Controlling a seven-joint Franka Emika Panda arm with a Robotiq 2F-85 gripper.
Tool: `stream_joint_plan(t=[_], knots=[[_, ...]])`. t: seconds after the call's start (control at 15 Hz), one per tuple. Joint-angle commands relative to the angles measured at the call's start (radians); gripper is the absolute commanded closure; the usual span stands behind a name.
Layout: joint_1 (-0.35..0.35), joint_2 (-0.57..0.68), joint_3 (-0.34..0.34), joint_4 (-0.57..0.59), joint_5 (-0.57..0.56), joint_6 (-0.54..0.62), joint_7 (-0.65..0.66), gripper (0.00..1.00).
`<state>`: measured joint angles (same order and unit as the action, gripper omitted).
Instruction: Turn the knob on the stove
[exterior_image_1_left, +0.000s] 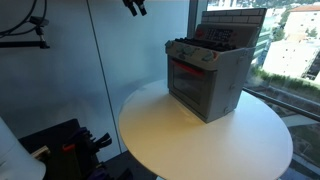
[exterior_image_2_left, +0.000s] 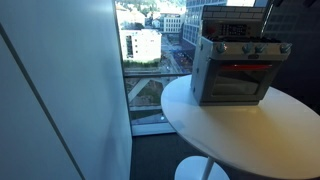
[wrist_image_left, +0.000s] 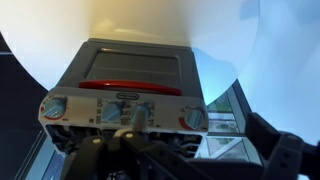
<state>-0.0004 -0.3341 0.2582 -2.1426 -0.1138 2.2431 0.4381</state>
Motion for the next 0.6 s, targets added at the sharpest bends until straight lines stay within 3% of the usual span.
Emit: stream_joint_plan(t=[0.0, 0.47, 0.53], knots=[[-0.007, 0.087, -0.005, 0.075, -0.059, 0.037, 0.052, 0.0], [0.003, 0.178, -0.028, 0.113, -0.129, 0.137, 0.135, 0.0], [0.016, 0.154, -0.038, 0.071, -0.105, 0.134, 0.098, 0.0]])
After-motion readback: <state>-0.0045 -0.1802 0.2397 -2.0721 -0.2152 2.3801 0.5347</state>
